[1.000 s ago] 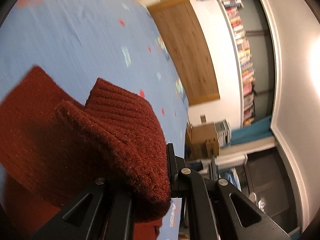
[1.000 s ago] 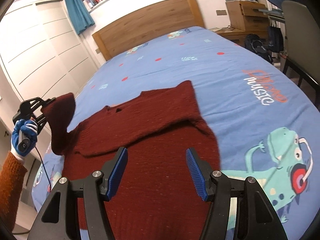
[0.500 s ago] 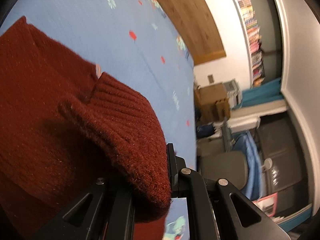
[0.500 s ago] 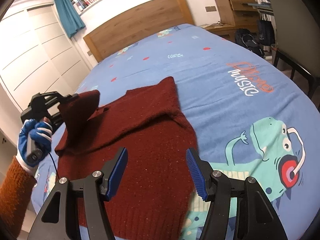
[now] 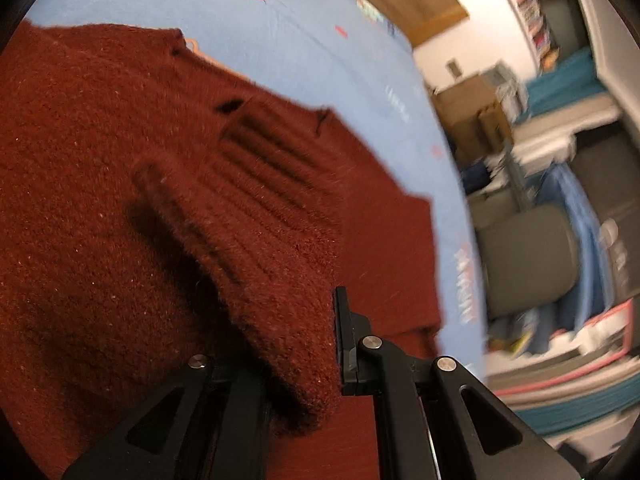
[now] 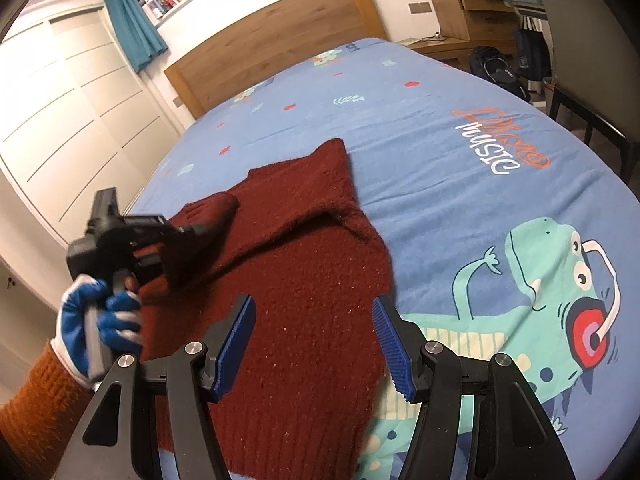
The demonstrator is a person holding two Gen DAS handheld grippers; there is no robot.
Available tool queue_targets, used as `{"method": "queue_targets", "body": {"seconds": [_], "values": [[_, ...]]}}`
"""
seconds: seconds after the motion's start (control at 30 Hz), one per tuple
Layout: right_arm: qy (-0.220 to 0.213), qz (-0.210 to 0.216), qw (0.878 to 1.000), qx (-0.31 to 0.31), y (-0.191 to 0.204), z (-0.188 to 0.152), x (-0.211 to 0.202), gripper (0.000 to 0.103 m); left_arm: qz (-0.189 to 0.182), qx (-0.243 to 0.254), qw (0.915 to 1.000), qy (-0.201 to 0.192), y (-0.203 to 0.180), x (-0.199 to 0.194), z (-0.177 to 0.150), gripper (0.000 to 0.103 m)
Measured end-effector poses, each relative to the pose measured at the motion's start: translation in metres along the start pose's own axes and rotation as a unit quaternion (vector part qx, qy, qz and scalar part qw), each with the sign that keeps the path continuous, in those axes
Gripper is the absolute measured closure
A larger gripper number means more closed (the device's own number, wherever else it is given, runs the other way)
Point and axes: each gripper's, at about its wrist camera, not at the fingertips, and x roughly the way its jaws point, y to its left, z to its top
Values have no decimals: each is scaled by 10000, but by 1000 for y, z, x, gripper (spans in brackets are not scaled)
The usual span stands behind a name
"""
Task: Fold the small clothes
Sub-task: 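Lay the held sleeve across the sweater body and open the left gripper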
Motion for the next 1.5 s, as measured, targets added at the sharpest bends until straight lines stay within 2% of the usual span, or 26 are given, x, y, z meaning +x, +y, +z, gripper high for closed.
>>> {"method": "queue_targets", "body": {"seconds": [0.1,0.13,0.17,0.27,0.3,0.47,0.6,0.83,1.07,1.17,1.27,1.37,1.43,1.5], "values": [[10,6,10000,-14,1,0,1,40,158,290,9994,71,-4,3,-11,85],[17,12,10000,-21,2,0,2,40,127,333,9994,49,-7,2,-13,77],[19,18,10000,-37,3,0,2,40,115,382,9992,10,-10,0,-15,68],[17,37,10000,-70,6,-1,2,40,282,491,9981,-257,-16,-13,-19,53],[14,49,10000,-68,6,-1,3,40,307,449,9980,-310,-12,-18,-18,52],[11,68,10000,-62,6,-3,4,40,356,8,9978,-558,2,-24,-7,51],[13,57,10000,-44,4,-3,5,40,298,65,9985,-454,-3,-19,-10,52],[-23,-3,10000,-46,-1,-2,0,40,117,490,9986,-130,-34,-2,-27,52],[-80,-96,9999,77,-11,-4,-9,40,45,955,9953,177,-62,12,-39,51],[-93,-101,9999,101,-12,-4,-12,40,129,1178,9929,62,-66,7,-43,51],[-122,-108,9998,65,-10,-3,-14,40,503,1195,9908,-379,-61,-1,-42,51],[-165,-142,9997,84,-11,-2,-14,40,1192,1314,9806,-832,-49,-4,-44,51],[-168,-155,9997,110,-12,-1,-13,40,1434,1287,9781,-783,-41,3,-46,51],[-164,-162,9997,122,-12,-2,-12,40,1458,1231,9794,-658,-34,9,-53,51]]}}
